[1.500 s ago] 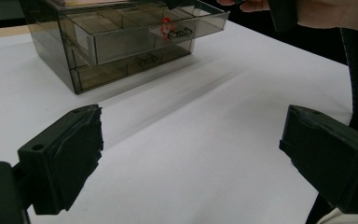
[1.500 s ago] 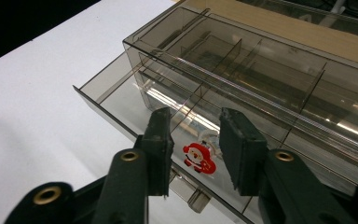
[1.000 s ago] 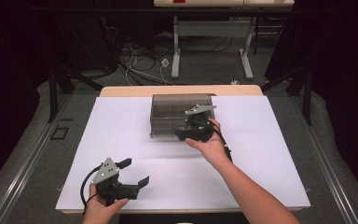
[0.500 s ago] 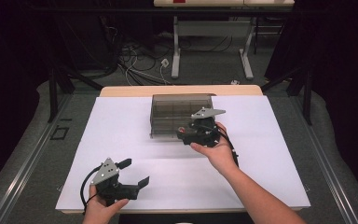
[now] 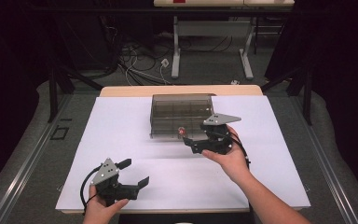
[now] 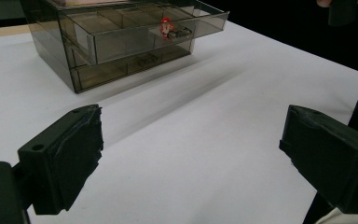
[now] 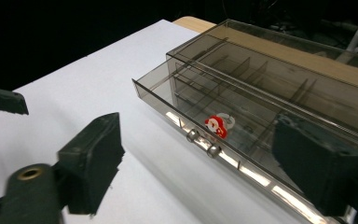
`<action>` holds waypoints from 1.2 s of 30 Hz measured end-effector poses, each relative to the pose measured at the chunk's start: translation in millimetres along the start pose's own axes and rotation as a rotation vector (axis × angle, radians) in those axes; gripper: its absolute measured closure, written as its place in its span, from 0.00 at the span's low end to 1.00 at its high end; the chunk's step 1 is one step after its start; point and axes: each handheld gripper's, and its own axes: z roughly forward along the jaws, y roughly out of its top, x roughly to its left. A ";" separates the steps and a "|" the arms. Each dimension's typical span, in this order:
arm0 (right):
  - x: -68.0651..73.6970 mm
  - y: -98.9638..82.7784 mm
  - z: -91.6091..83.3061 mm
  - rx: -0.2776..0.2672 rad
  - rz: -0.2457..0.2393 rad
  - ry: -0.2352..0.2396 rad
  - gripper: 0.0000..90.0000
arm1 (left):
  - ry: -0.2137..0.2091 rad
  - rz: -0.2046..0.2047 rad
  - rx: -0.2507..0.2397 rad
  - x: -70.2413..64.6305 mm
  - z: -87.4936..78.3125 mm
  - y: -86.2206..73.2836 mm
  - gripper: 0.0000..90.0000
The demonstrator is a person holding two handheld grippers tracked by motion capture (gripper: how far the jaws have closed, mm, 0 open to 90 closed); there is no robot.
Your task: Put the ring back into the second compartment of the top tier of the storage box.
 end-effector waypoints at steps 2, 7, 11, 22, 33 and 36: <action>1.2 -2.6 -5.9 -0.006 -0.004 0.003 0.17 | 0.001 -0.002 0.000 0.1 0.0 -0.1 0.06; 2.2 -11.7 -23.1 -0.031 -0.016 -0.008 0.13 | 0.006 -0.010 -0.008 -0.1 0.7 -0.6 0.06; 2.4 -21.9 -36.6 -0.057 -0.013 -0.002 0.05 | 0.006 -0.007 -0.001 1.1 0.6 -0.4 0.06; 2.9 -58.2 -70.7 -0.092 -0.024 -0.045 0.00 | 0.012 -0.002 -0.003 0.7 2.5 -1.0 0.06; -5.4 -91.4 -80.4 -0.106 -0.029 -0.099 0.00 | 0.009 -0.005 0.006 1.0 3.5 -1.1 0.06; -9.1 -101.2 -79.3 -0.094 -0.015 -0.109 0.00 | 0.010 -0.004 0.006 1.1 3.3 -1.0 0.06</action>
